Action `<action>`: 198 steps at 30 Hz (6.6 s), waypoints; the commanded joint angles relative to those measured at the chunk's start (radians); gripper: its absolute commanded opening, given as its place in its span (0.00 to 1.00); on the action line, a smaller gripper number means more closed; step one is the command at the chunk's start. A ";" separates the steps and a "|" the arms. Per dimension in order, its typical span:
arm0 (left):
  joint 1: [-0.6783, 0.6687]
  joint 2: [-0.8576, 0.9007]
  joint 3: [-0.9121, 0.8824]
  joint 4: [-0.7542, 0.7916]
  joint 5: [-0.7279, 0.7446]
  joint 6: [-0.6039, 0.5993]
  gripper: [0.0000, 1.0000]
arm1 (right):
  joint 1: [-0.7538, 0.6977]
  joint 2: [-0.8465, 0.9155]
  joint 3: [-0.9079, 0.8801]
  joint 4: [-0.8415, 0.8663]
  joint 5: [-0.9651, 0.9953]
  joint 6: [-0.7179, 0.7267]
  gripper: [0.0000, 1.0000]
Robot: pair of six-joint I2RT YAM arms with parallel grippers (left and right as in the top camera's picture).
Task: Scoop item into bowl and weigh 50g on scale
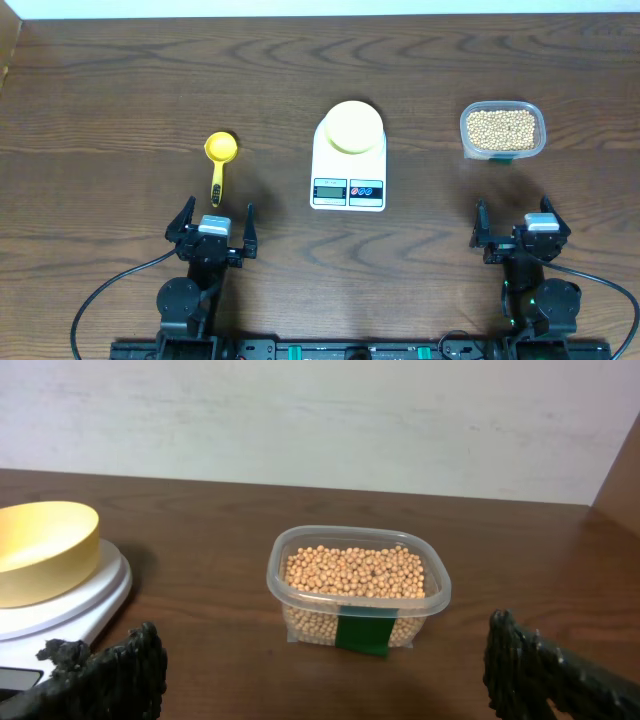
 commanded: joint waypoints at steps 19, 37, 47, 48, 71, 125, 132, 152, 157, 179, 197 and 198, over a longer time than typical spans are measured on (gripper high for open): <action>0.006 0.002 -0.012 -0.043 0.008 -0.005 0.98 | 0.008 -0.003 -0.002 -0.004 -0.002 -0.012 0.99; 0.006 0.002 -0.012 -0.043 0.008 -0.005 0.98 | 0.008 -0.003 -0.002 -0.004 -0.002 -0.012 0.99; 0.006 0.002 -0.012 -0.043 0.008 -0.005 0.98 | 0.008 -0.003 -0.002 -0.004 -0.002 -0.012 0.99; 0.006 0.002 -0.012 -0.043 0.008 -0.005 0.97 | 0.008 -0.003 -0.002 -0.004 -0.002 -0.012 0.99; 0.006 0.002 -0.012 -0.043 0.008 -0.005 0.98 | 0.008 -0.003 -0.002 -0.004 -0.002 -0.012 0.99; 0.006 0.002 -0.012 -0.043 0.006 -0.006 0.97 | 0.008 -0.003 -0.002 -0.004 -0.002 -0.012 0.99; 0.006 0.002 -0.007 -0.041 0.002 -0.035 0.98 | 0.008 -0.003 -0.002 -0.004 -0.002 -0.012 0.99; 0.006 0.417 0.327 -0.046 -0.001 -0.145 0.97 | 0.008 -0.003 -0.002 -0.004 -0.002 -0.012 0.99; 0.006 0.610 0.516 -0.127 -0.001 -0.206 0.97 | 0.008 -0.003 -0.002 -0.004 -0.002 -0.012 0.99; 0.006 1.454 1.408 -0.858 0.013 -0.248 0.98 | 0.008 -0.003 -0.002 -0.004 -0.002 -0.012 0.99; 0.007 1.569 1.408 -0.825 -0.032 -0.248 0.98 | 0.008 -0.003 -0.002 -0.004 -0.002 -0.012 0.99; 0.007 1.569 1.408 -0.826 -0.032 -0.248 0.98 | 0.008 -0.003 -0.002 -0.004 -0.002 -0.012 0.99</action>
